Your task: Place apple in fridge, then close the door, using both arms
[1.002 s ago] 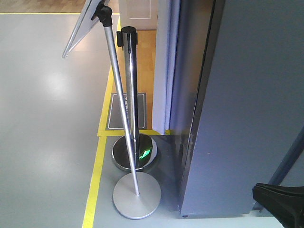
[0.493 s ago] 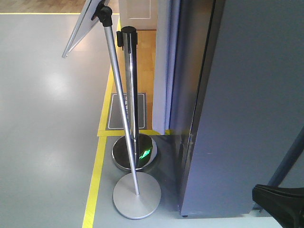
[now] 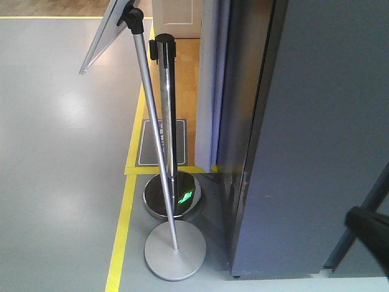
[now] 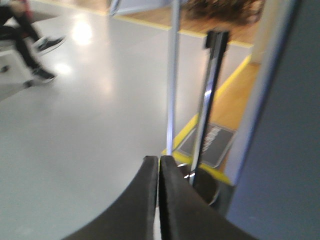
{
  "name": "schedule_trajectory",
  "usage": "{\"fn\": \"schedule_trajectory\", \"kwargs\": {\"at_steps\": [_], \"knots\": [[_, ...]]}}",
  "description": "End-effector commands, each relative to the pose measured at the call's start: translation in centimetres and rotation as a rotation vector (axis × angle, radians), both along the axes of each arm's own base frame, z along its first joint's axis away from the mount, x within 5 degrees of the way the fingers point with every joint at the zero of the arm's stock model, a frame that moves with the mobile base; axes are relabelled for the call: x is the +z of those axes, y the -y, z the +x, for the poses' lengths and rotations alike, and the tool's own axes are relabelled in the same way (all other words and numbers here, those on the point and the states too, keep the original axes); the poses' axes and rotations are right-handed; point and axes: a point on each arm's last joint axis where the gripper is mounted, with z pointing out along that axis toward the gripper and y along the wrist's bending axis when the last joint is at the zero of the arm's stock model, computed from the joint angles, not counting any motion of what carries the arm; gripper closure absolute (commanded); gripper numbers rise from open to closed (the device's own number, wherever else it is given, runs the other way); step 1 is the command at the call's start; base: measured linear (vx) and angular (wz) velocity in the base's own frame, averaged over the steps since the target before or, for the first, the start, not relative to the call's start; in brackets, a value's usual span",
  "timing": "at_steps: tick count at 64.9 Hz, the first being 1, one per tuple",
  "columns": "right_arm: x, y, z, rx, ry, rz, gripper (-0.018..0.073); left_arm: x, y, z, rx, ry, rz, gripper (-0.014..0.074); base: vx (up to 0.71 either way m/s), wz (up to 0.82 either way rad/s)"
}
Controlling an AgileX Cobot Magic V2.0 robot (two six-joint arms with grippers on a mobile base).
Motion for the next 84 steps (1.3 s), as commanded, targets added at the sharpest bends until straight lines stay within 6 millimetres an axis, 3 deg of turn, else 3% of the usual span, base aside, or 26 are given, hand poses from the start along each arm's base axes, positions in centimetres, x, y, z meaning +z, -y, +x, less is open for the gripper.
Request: {"fn": "schedule_trajectory", "kwargs": {"at_steps": [1, 12, 19, 32, 44, 84], "knots": [[0.3, 1.0, 0.4, -0.131, 0.042, 0.039, 0.0564, -0.3, 0.1, 0.0, -0.006, 0.057, -0.001, 0.0601, 0.0, 0.0], [-3.9, 2.3, 0.0, -0.303, -0.042, 0.107, 0.0564, -0.3, 0.1, 0.0, -0.006, 0.057, -0.001, 0.0601, 0.0, 0.0], [-5.3, 2.9, -0.8, -0.387, -0.048, 0.134, 0.0561, -0.3, 0.1, 0.0, -0.006, 0.057, -0.001, 0.0601, 0.0, 0.0], [-6.8, 4.1, -2.0, -0.502, 0.109, 0.167, 0.0561, -0.3, 0.1, 0.0, -0.006, 0.057, -0.001, 0.0601, 0.0, 0.0], [-9.2, 4.2, -2.1, -0.498, 0.303, 0.217, 0.0561, -0.3, 0.1, 0.0, -0.006, 0.057, -0.001, 0.0601, 0.0, 0.0], [-8.2, 4.1, -2.3, -0.483, 0.398, 0.19, 0.0561, -0.3, 0.1, 0.0, -0.006, 0.057, -0.001, 0.0601, 0.0, 0.0]]}}
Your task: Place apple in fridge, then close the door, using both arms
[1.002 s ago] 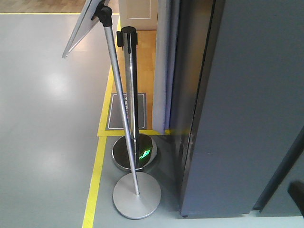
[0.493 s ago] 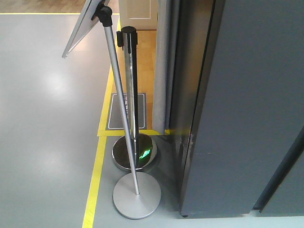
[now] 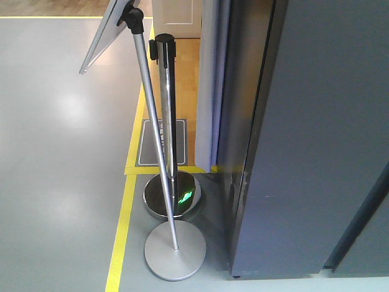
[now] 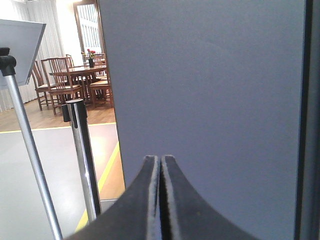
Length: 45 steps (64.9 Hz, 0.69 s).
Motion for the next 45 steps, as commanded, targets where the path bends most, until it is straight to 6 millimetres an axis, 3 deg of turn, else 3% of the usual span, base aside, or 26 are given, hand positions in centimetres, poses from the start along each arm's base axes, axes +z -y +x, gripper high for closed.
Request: {"fn": "schedule_trajectory", "kwargs": {"at_steps": [1, 45], "knots": [[0.78, -0.07, -0.19, 0.003, 0.094, -0.029, 0.0561, -0.27, 0.06, -0.01, -0.006, 0.057, -0.001, 0.0601, 0.0, 0.0], [0.82, -0.06, -0.19, 0.004, 0.096, -0.019, 0.0561, -0.27, 0.06, -0.01, -0.006, 0.057, -0.001, 0.0601, 0.0, 0.0]]}}
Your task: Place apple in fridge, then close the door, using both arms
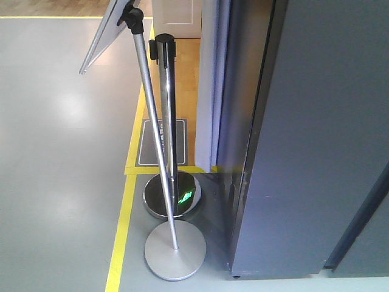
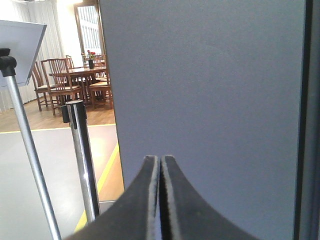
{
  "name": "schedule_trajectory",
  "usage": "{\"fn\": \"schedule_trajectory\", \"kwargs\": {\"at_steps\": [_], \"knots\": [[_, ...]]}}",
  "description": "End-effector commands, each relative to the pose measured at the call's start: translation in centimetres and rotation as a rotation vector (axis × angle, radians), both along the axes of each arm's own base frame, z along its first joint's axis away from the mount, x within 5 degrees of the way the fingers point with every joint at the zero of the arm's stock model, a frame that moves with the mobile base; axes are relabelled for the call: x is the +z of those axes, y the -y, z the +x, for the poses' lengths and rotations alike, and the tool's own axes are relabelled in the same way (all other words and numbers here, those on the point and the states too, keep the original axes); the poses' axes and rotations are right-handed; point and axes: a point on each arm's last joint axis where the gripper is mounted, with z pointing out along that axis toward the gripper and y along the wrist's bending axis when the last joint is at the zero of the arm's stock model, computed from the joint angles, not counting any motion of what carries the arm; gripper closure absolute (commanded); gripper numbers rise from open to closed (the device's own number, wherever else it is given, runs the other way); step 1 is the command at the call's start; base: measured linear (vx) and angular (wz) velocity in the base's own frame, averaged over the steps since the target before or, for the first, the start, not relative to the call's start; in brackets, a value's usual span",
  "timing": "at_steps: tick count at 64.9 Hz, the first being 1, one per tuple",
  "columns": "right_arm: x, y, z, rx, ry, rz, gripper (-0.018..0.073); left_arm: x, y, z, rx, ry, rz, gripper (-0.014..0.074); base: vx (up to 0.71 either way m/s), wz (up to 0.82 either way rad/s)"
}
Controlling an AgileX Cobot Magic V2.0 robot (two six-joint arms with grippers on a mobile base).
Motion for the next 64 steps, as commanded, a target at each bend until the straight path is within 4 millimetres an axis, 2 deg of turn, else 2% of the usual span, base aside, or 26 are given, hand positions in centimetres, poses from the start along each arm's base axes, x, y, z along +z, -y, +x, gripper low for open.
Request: {"fn": "schedule_trajectory", "kwargs": {"at_steps": [1, 64], "knots": [[0.78, -0.06, -0.19, 0.005, 0.091, -0.015, 0.0561, -0.27, 0.06, -0.01, -0.006, 0.057, -0.001, 0.0601, 0.0, 0.0], [0.78, -0.06, -0.19, 0.005, 0.091, -0.015, 0.0561, -0.27, 0.06, -0.01, -0.006, 0.057, -0.001, 0.0601, 0.0, 0.0]]}}
